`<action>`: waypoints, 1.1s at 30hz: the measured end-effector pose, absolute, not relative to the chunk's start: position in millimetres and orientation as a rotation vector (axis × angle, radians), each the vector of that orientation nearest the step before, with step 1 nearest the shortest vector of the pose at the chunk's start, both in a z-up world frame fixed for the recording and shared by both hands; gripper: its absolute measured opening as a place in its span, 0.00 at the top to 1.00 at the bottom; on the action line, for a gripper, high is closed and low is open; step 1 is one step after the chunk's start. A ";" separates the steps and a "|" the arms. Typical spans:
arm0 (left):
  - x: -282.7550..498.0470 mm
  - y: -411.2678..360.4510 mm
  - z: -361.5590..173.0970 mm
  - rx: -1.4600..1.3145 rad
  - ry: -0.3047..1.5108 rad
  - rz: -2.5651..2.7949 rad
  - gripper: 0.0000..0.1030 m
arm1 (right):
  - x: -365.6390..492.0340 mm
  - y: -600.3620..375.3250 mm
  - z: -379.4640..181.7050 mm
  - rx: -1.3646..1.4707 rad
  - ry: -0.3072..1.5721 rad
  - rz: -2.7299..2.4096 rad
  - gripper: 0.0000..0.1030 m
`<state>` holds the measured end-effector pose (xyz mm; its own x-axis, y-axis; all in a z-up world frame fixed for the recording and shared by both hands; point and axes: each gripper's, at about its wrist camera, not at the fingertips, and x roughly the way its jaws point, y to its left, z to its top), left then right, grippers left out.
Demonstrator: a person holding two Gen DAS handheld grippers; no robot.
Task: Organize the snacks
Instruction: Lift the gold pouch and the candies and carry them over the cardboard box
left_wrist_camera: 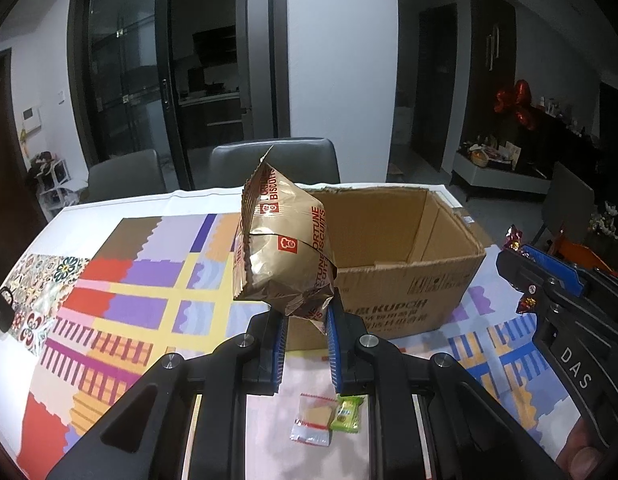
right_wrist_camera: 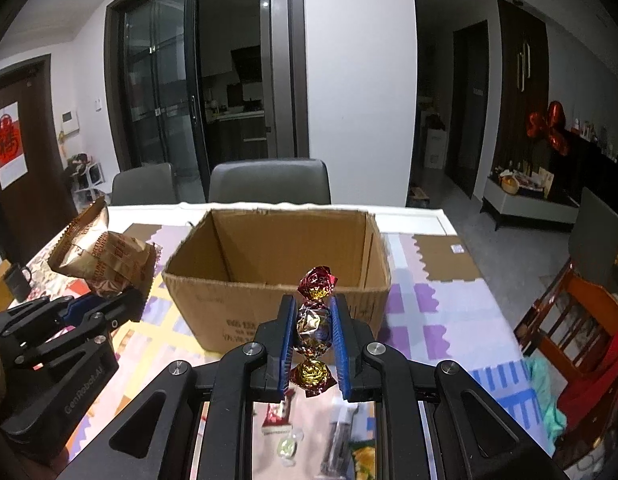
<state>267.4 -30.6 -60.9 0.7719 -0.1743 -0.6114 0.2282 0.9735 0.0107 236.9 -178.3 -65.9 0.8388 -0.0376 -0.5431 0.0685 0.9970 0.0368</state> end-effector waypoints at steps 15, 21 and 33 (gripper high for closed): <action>297.3 -40.9 -49.7 0.100 0.625 -0.227 0.82 | 269.8 -187.8 -51.0 0.052 0.534 -0.063 0.81; 310.2 -44.7 -51.0 0.101 0.623 -0.231 0.82 | 285.9 -196.1 -50.8 0.059 0.528 -0.070 0.81; 336.1 -50.6 -56.3 0.105 0.634 -0.242 0.82 | 311.7 -203.8 -55.9 0.062 0.539 -0.075 0.81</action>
